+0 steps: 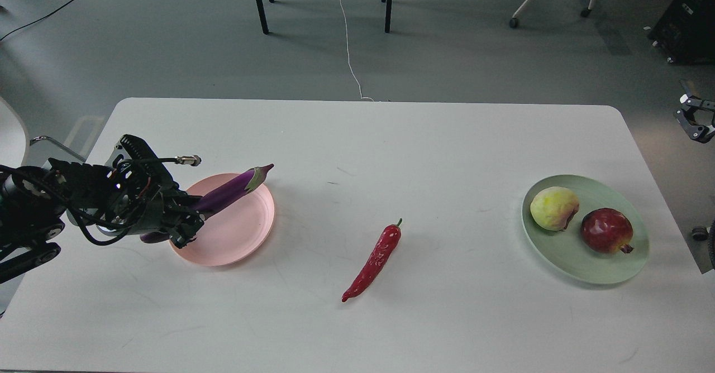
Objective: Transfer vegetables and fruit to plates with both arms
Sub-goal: 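Lift the eggplant and lay it on the pink plate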
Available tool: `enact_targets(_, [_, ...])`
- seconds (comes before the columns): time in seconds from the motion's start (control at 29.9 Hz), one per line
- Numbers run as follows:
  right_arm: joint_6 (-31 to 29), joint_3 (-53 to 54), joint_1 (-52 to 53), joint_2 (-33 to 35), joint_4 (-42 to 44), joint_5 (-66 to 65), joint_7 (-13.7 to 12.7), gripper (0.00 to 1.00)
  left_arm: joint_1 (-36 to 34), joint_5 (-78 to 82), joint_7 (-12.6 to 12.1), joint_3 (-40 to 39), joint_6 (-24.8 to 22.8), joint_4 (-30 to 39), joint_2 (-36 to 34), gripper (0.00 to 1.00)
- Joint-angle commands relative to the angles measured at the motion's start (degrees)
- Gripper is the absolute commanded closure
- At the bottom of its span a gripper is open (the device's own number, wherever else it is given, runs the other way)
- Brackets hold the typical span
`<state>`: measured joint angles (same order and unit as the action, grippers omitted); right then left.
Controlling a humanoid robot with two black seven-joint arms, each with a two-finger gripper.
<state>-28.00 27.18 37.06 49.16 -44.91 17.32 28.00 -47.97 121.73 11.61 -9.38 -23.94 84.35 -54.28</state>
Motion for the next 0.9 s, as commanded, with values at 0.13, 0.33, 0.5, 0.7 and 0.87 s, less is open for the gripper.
enact_targets(0.13, [0.0, 0.2, -0.1, 1.8, 0.0, -0.1, 0.0, 0.01, 0.4, -0.2, 0.2, 0.4, 0.6, -2.4, 2.4, 0.26])
enact_targets(0.33, [0.0, 1.1, -0.1, 2.3, 0.1, 0.0, 0.0, 0.01, 0.5, -1.3, 0.7, 0.2, 0.6, -2.3, 1.7, 0.14])
enact_targets(0.5, [0.0, 1.1, -0.2, 2.4, 0.1, 0.0, 0.0, 0.01, -0.5, -4.0, 0.7, -0.6, 0.6, -1.6, 1.5, 0.14])
enact_targets(0.7, [0.0, 1.2, -3.7, 2.6, 0.1, 1.2, 0.0, 0.01, -9.3, -10.4, 0.6, -2.5, -1.6, 9.0, 4.2, 0.11])
enact_targets(0.87, [0.0, 1.2, -7.0, 2.6, 0.1, 6.0, 0.0, 0.01, -10.7, -10.3, -0.4, -2.6, -4.1, 12.5, 14.9, 0.11])
